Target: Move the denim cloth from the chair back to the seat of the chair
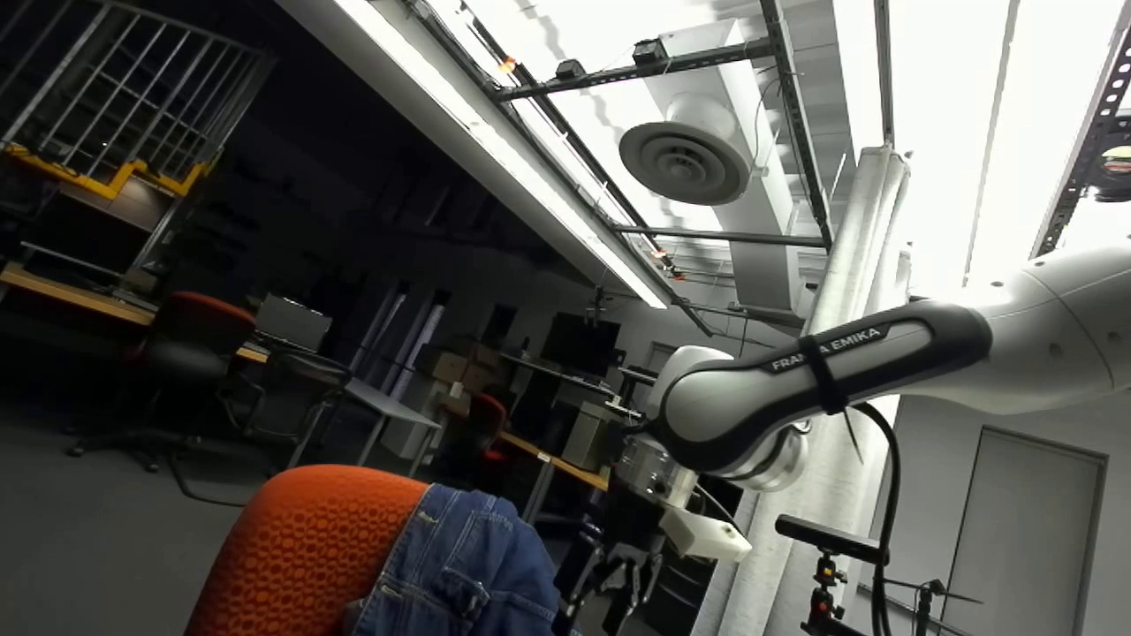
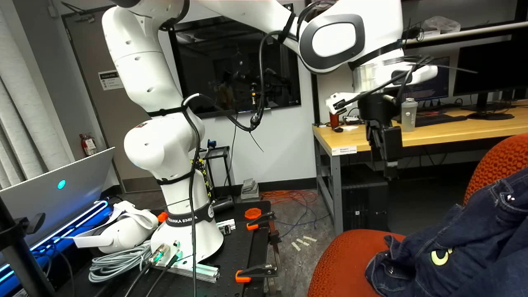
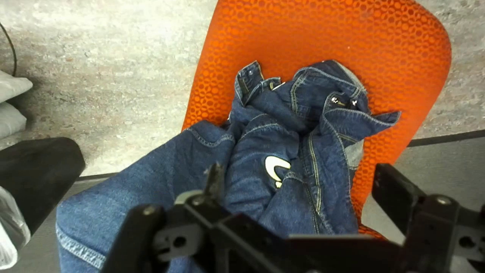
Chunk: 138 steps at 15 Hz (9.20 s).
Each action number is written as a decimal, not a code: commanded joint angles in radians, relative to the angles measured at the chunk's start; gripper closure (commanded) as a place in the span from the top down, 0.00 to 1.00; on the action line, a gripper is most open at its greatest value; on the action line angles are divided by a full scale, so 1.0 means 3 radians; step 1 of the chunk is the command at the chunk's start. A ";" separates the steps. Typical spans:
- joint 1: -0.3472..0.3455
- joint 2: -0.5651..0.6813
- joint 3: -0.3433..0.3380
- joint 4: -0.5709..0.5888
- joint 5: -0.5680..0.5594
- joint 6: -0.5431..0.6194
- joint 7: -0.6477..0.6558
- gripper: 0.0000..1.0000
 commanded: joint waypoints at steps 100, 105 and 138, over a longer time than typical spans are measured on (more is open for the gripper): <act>0.0097 0.1639 0.1430 0.0762 0.1041 0.0633 -0.2527 0.03; 0.0156 0.1781 0.0988 0.1084 0.0777 0.1076 -0.2030 0.03; 0.0095 0.0597 0.0423 0.0008 0.0350 0.1551 -0.0769 1.00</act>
